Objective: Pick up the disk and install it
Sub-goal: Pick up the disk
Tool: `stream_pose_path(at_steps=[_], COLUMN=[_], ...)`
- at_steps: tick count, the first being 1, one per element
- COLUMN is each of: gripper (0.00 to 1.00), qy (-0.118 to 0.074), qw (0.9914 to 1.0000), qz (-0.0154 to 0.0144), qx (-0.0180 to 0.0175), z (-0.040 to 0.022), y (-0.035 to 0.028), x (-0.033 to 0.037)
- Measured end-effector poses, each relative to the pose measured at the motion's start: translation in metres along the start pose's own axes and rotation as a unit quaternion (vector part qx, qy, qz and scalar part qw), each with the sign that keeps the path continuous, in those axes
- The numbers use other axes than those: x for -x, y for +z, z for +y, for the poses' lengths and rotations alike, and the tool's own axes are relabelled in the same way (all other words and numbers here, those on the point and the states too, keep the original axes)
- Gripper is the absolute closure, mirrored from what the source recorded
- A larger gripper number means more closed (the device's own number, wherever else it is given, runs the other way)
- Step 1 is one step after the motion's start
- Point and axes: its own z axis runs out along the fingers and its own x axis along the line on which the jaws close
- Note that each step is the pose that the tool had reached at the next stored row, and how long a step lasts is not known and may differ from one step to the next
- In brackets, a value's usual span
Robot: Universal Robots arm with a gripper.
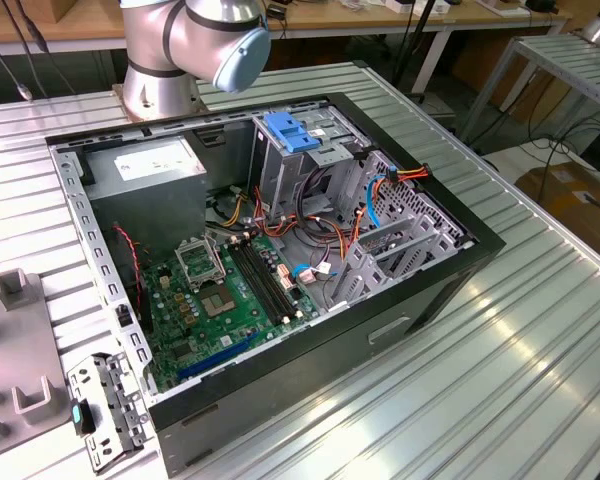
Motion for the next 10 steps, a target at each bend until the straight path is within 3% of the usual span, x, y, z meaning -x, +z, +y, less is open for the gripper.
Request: stream_pose_path(at_steps=[5,7,10], gripper=[0.63,0.63,0.63], qy=[0.000,0.000,0.000], qw=[1.00000,1.00000,1.00000], qz=[0.0004,0.0006,0.0008], qx=[0.0000,0.0000,0.0000], z=[-0.0101,-0.0186,-0.0268], y=[0.0011,0.0018,0.0023], x=[-0.0020,-0.0021,-0.0018])
